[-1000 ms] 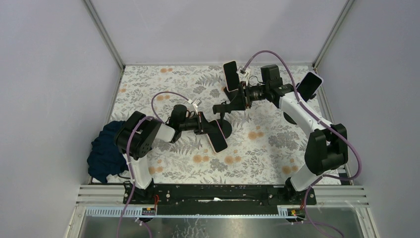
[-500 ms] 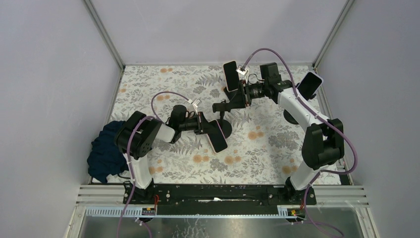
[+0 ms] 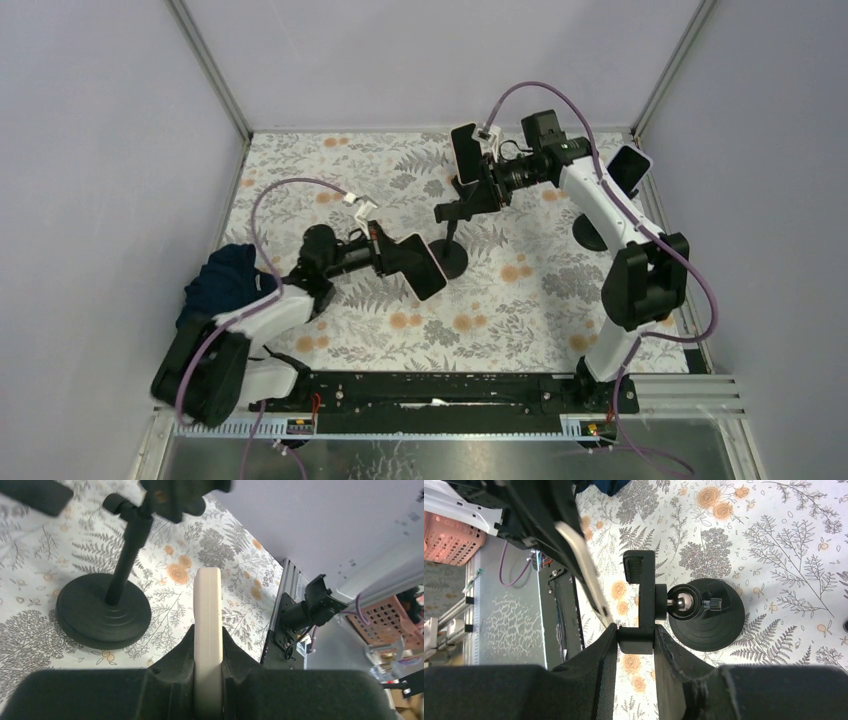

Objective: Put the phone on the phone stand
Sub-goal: Adjust the phone stand at the center of the board.

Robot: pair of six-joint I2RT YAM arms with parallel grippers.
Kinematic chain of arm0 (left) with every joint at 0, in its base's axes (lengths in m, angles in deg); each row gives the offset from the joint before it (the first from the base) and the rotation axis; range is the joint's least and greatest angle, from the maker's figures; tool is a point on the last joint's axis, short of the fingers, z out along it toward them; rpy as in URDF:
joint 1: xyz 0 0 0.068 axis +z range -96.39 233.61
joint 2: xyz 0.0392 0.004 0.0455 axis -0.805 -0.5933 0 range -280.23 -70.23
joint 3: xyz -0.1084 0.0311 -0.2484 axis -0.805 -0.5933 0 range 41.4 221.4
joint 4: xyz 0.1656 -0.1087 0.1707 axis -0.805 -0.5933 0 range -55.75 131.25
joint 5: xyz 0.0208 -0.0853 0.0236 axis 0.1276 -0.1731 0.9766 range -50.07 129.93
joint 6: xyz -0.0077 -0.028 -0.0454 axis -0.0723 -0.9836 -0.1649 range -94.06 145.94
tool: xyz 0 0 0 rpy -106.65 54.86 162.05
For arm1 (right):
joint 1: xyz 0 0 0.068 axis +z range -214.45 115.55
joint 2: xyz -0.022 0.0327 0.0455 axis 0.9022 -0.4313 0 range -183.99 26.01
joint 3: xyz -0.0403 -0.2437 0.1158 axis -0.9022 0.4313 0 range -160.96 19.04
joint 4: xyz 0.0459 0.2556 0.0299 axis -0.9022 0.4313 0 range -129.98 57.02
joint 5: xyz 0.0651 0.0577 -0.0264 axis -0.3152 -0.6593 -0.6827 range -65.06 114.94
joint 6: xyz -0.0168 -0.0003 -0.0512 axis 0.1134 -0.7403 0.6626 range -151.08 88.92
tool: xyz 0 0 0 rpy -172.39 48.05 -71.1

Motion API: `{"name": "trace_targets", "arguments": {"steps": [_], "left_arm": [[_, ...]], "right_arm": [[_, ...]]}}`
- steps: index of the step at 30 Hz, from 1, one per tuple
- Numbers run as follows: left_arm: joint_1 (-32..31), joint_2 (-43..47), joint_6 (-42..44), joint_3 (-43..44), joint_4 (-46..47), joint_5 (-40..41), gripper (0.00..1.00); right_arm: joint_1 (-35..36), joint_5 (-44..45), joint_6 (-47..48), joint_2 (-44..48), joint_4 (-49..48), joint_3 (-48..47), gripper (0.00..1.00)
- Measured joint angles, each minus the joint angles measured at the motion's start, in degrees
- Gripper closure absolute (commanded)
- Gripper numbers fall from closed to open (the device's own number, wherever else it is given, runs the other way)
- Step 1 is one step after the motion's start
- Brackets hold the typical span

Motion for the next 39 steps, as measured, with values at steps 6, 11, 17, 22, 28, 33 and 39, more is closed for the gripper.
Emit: {"name": "trace_targets", "arguments": {"steps": [6,11,17,22,28,33,39], "left_arm": [[-0.04,23.80,6.64,-3.26,-12.81,3.26,1.00],[-0.11,32.92,16.70,7.23,-29.94,5.95,1.00],[-0.07,28.37,29.11,21.73,-42.38,2.34,1.00],[0.26,19.26,34.21,27.54,-45.53,-8.55,1.00],[3.48,9.73,37.09,34.99,-49.62,-20.00,1.00],[9.75,9.64,39.85,38.80,-52.17,-25.68,1.00],[10.45,11.37,38.93,35.67,-50.40,-29.07,1.00]], "right_arm": [[2.56,1.14,5.97,-1.97,6.86,-4.11,0.84],[7.28,3.43,9.42,-1.99,8.63,-4.81,0.80],[9.86,4.24,9.92,-2.14,9.01,-5.11,0.49],[9.88,5.57,8.66,-1.44,10.27,-5.11,0.30],[9.88,10.27,7.21,4.39,9.20,-4.24,0.31],[11.30,19.61,3.76,17.40,1.60,5.90,0.38],[20.22,34.71,-1.44,22.45,-5.86,13.11,0.48]]}}
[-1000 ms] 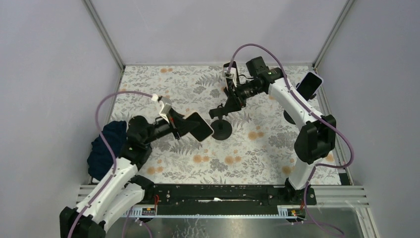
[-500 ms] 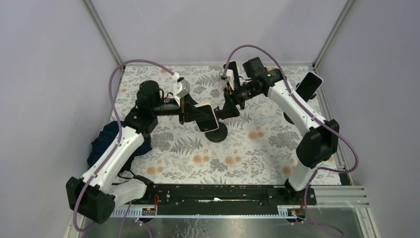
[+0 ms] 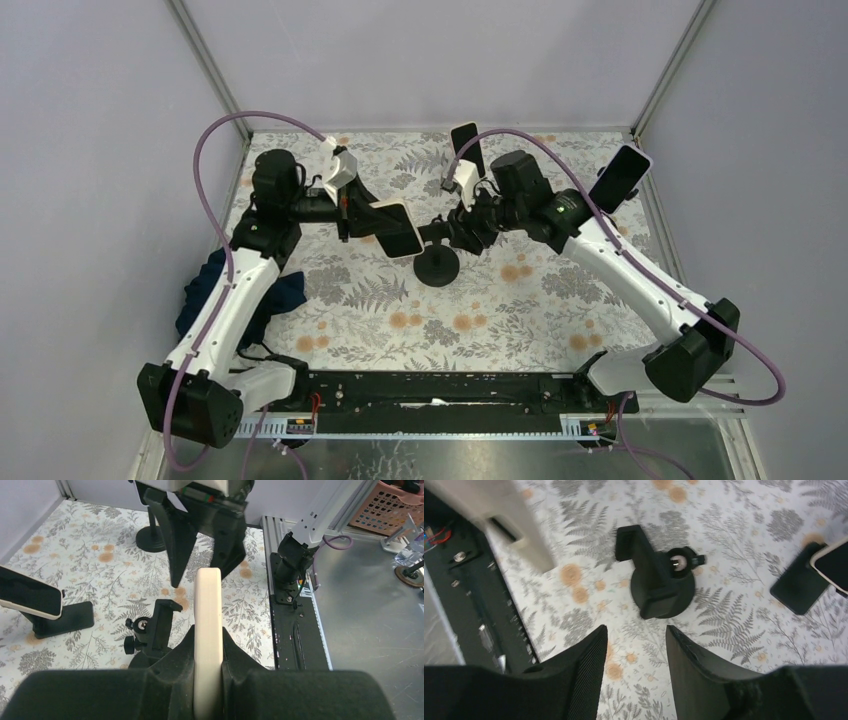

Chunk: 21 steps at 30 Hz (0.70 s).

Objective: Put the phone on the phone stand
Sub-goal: Adjust the phone stand at the center of the board.

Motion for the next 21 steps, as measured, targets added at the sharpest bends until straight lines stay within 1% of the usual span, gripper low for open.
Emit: {"name": "trace_targets", "arguments": {"steps": [5,11,16,17,19,21], "left_arm": [[0.48,1.95,0.07,-2.14,-0.83,0.66,1.00],[0.63,7.15,0.04,-5.46,-0.87,1.16,1.00],[0.66,8.15,-0.02,-7.08,-0.90,1.99,1.00],[0.66,8.15,-0.02,-7.15,-0.90,2.14,1.00],[0.68,8.15,-0.04,-7.17,-0.87,2.16,1.00],[0.68,8.15,-0.13,-7.17,-0.87,2.21,1.00]], "right_arm": [[0.87,10.03,-4.96,-3.08,-3.78,0.57,0.46],[2.75,13.42,-8.63,-4.79,-5.46,0.57,0.45],[3.50,14.32,-9.79,-5.16,-5.70,0.55,0.46],[3.50,14.38,-9.86,-5.16,-5.66,0.48,0.48],[3.50,14.69,-9.92,-5.31,-5.64,0.11,0.56],[3.50,14.86,-10.19,-5.62,-5.73,-0.26,0.62]]}}
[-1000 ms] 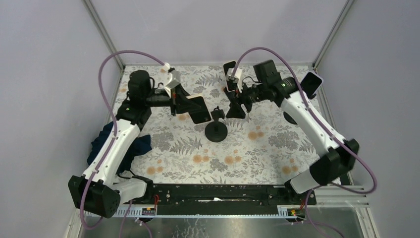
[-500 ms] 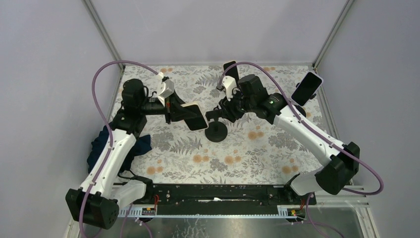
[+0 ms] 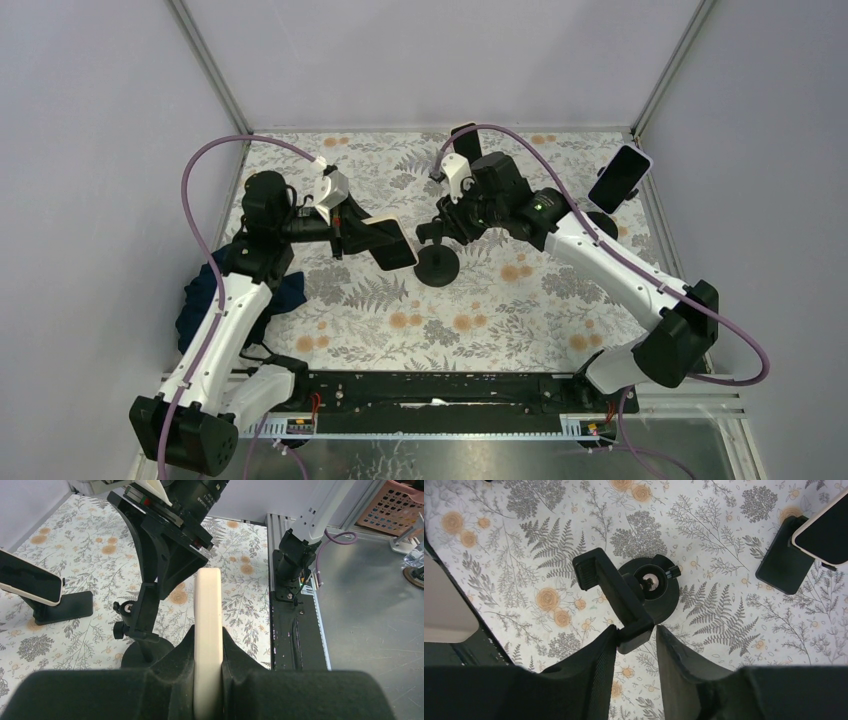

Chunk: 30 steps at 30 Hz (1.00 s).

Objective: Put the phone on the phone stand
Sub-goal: Adjust the phone stand at the center of the board.

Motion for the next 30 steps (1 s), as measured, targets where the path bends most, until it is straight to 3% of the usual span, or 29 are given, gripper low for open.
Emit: {"name": "trace_targets", "arguments": {"steps": [2,10,22,30], "left_arm": [[0.02,0.00,-0.09,0.00,0.00,0.00,1.00],[0.02,0.13,-0.31,-0.02,0.04,0.00,1.00],[0.02,0.11,-1.57,-0.02,0.48,-0.02,1.00],[0.02,0.11,-1.73,-0.02,0.48,-0.02,1.00]], "right_arm": [[0.26,0.55,-0.20,-0.39,-0.13,-0.11,0.67],[1.66,4.17,0.15,-0.76,-0.28,-0.39,0.68],[1.81,8.90,2.91,-0.76,0.98,-1.18,0.57],[1.81,10.69,3.65,-0.76,0.96,-1.22,0.63]]}}
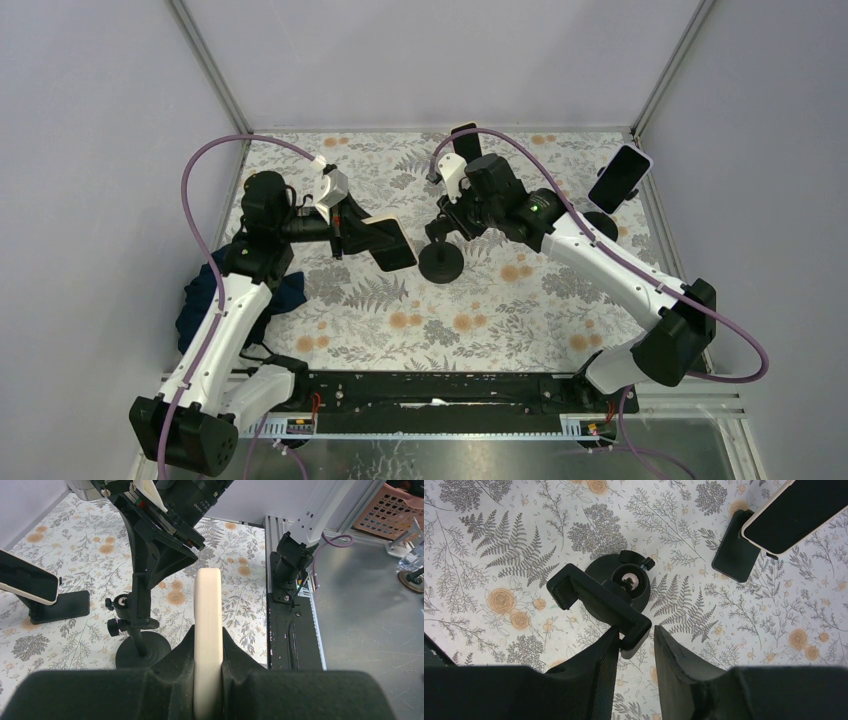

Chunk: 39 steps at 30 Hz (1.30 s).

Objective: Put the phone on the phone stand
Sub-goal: Adjust the phone stand at the center of the board.

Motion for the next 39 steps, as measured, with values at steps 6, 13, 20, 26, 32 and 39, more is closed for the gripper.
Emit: {"name": "trace_targets", "arguments": {"steps": [6,13,20,26,32,39], "left_arm": [[0.00,0.00,-0.33,0.00,0.44,0.00,1.00],[0.00,0.00,-1.88,0.00,1.29,-0.02,1.00],[0.00,0.00,-2.40,0.00,1.60,-0.02,1.00],[0.00,0.00,-2.56,0.00,2.67,-0.04,1.00],[0.00,0.00,-2.84,0.00,3.13,-0.04,1.00],[0.00,0.00,-3.41,-0.31,3.91,-0.07,1.00]], "right_arm": [[0.00,1.14,0.76,0.00,-0.02,0.00,0.68],[0.00,1.31,1.22,0.02,-0.09,0.00,0.56],[-0.02,1.31,1.25,0.50,-0.35,0.55,0.58],[-0.39,1.18,1.20,1.09,-0.46,2.12,0.60],[-0.90,1.05,1.16,1.68,-0.46,3.06,0.62],[-0.92,0.68,1.03,1.88,-0.48,3.13,0.61]]}}
